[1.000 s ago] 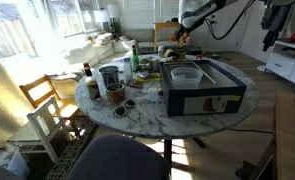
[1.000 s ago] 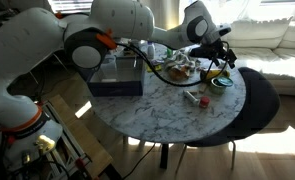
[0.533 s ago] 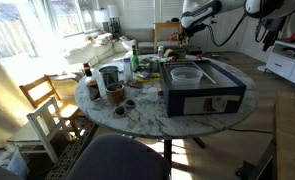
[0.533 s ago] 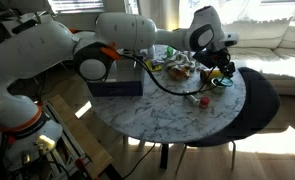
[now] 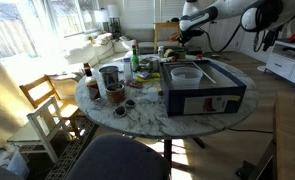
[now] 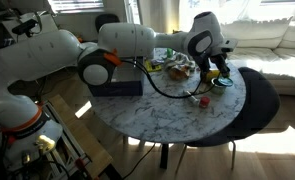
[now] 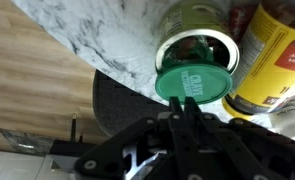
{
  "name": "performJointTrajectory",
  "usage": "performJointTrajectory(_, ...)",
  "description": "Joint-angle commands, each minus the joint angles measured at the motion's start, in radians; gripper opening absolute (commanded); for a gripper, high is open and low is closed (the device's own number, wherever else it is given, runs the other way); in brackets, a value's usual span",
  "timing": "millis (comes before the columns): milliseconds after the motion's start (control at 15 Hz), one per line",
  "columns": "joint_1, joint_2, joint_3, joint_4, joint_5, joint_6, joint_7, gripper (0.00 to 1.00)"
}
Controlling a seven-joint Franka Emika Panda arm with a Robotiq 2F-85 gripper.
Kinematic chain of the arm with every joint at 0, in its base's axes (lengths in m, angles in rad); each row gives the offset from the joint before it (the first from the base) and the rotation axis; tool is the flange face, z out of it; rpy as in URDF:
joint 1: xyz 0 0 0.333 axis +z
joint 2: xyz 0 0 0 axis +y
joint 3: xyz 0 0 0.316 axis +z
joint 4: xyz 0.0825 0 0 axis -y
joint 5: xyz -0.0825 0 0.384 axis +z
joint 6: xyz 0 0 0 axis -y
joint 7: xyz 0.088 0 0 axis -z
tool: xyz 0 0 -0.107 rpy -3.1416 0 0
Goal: Pick up the green lid and put it on top of the yellow coffee can near the yellow and brown bottle
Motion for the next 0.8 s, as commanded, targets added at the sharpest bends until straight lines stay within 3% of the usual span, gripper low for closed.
performJointTrajectory(0, 0.025, 0.028, -0.068, -0.003, 0.037, 0.057, 0.086, 0.0)
performJointTrajectory(733, 0.044, 0.055, -0.098, -0.005, 0.053, 0.074, 0.141, 0.0)
